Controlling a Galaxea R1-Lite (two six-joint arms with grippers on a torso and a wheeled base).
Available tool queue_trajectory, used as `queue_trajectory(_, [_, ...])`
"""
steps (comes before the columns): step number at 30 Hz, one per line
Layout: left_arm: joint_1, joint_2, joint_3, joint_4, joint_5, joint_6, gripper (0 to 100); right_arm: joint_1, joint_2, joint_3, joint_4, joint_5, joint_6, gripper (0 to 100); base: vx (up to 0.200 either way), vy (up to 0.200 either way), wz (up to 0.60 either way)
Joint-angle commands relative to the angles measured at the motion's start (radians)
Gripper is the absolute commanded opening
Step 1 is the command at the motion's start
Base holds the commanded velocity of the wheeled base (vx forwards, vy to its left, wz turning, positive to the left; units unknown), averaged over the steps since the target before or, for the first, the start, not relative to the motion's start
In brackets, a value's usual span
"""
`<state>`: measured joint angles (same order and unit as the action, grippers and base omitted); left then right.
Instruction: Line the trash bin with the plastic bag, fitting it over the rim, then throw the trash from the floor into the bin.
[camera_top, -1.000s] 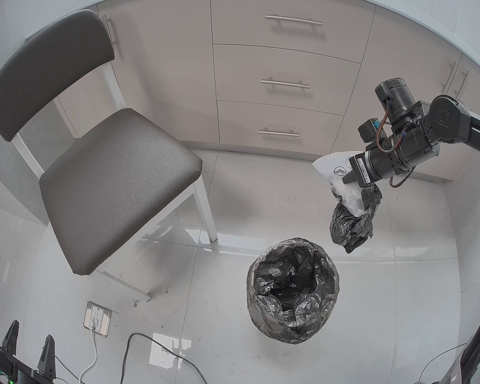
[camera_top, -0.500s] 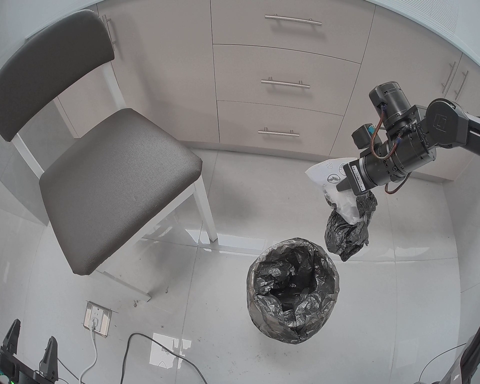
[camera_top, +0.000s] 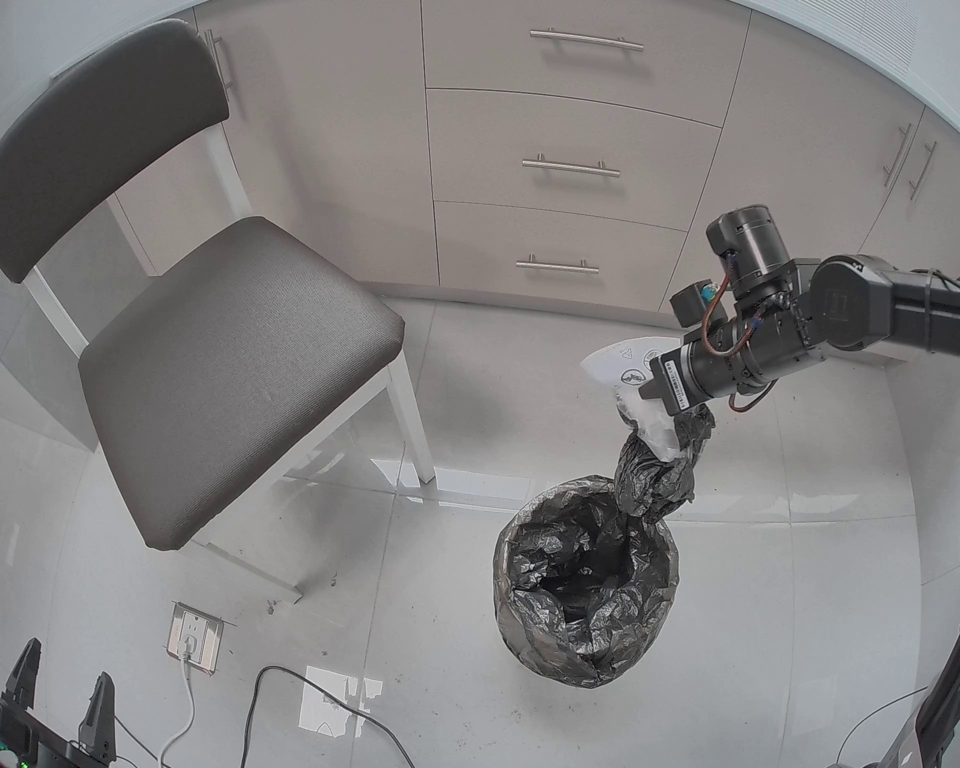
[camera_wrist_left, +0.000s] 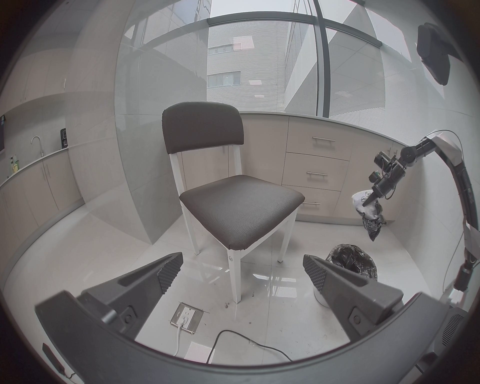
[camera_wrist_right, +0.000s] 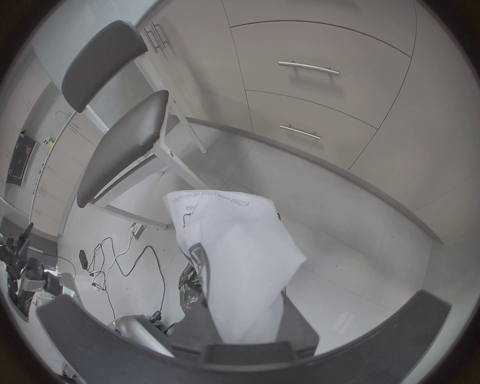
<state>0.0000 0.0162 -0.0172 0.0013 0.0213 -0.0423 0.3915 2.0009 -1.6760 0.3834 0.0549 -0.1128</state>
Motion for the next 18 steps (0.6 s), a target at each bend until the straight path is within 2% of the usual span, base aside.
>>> queue_trajectory(1, [0.000,-0.016,0.014,0.000,0.000,-0.001,100,0.006,0.087,0.013,-0.052,0.000,-0.001,0,0.000,0.000,0.00])
queue_trajectory(4, [0.000,-0.016,0.014,0.000,0.000,-0.001,100,0.010,0.115,0.012,-0.101,0.000,-0.005,0,0.000,0.000,0.00])
queue_trajectory(18, [0.000,-0.016,0.014,0.000,0.000,-0.001,100,0.072,0.243,-0.059,-0.107,-0.006,-0.011,0,0.000,0.000,0.00])
